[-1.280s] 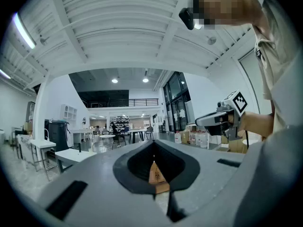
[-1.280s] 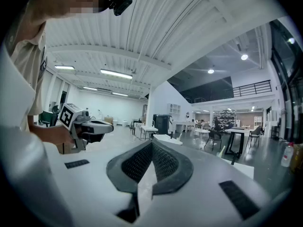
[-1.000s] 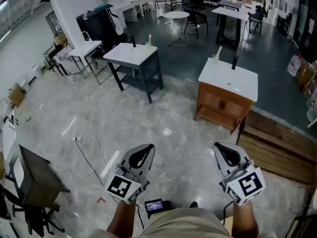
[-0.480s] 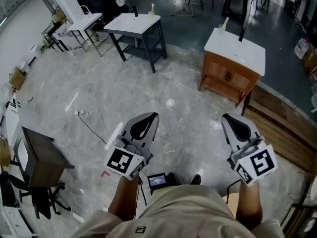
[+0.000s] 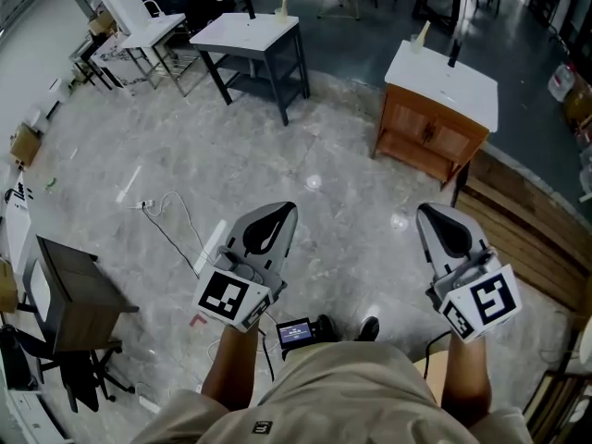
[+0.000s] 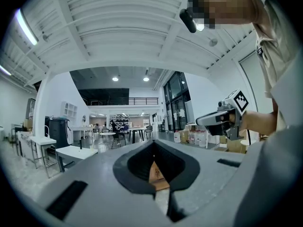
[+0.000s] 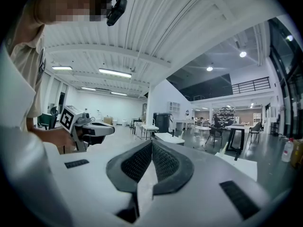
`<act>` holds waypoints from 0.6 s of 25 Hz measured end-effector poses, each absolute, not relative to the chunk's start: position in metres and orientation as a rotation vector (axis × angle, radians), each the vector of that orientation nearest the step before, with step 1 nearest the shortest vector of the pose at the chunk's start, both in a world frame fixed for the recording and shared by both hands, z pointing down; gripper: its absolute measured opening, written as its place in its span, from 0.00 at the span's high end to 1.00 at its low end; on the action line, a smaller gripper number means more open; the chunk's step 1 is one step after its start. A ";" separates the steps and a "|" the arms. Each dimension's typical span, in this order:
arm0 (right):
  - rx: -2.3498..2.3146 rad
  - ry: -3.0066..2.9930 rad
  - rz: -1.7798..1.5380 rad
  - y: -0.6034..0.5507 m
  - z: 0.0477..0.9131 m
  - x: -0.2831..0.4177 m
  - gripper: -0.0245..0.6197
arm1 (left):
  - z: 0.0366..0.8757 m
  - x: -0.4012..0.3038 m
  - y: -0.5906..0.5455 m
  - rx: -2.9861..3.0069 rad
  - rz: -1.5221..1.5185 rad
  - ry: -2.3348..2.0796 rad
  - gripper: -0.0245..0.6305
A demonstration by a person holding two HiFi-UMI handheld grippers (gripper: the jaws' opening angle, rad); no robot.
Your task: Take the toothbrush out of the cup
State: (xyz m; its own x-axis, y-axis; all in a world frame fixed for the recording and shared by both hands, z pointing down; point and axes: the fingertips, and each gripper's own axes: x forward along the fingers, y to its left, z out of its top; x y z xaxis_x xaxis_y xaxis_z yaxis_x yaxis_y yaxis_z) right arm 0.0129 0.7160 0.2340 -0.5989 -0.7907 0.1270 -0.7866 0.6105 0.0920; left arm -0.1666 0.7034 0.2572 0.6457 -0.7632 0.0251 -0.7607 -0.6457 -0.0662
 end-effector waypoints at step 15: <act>1.344 -2.644 -0.040 0.691 0.239 -0.022 0.95 | 0.267 -0.199 0.674 -2.836 -0.043 1.265 0.95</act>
